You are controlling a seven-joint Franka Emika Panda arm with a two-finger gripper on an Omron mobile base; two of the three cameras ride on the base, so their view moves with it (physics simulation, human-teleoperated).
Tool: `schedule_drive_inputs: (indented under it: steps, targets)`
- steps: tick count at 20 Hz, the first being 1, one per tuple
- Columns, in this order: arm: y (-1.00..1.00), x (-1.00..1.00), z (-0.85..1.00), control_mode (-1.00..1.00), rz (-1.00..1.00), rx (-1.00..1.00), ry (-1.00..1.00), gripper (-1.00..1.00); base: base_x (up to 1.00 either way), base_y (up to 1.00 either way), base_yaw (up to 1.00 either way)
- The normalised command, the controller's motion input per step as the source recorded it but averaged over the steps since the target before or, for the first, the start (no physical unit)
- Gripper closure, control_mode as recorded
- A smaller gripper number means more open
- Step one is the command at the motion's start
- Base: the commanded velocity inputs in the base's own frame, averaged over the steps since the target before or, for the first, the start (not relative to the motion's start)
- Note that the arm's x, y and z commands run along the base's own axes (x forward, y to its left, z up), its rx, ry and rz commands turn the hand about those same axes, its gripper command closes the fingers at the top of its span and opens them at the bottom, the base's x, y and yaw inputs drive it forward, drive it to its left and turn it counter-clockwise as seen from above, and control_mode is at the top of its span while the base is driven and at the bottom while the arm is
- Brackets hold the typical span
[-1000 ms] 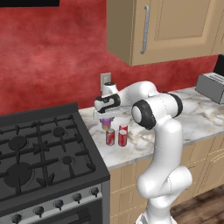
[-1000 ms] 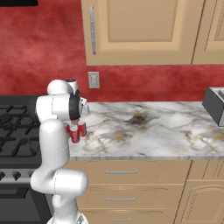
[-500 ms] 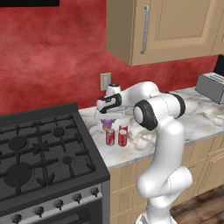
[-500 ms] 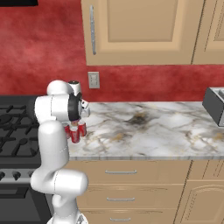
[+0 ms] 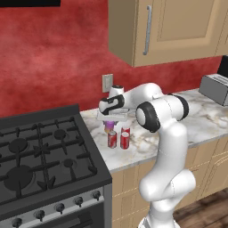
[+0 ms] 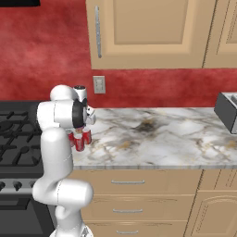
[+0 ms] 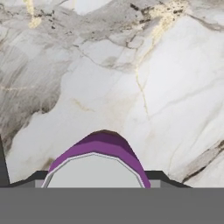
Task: Four empty soda cans are scattered around the kitchen. Gather all the cans and cluster them next to the stove for recycling.
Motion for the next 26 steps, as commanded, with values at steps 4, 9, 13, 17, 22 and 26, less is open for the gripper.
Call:
schedule_drive_inputs:
  steps: [4,9,13,17,22,26]
  targets:
    - [0.00,0.00,-0.11,-1.00,-0.03,0.00,0.00,1.00,0.00,0.00,0.00]
    - [0.00,0.00,-0.15,-1.00,-0.02,0.00,0.00,1.00,0.00,0.00,0.00]
    - [0.00,0.00,-0.17,-1.00,-0.02,0.00,0.00,1.00,0.00,0.00,0.00]
    - [0.00,0.00,-0.17,-1.00,-0.01,0.00,0.00,1.00,0.00,0.00,0.00]
    - [0.00,0.00,-0.15,-1.00,-0.01,-0.01,0.00,1.00,0.00,0.00,0.00]
    - [0.00,0.00,-0.16,-1.00,-0.01,-0.04,0.01,-1.00,0.00,0.00,0.00]
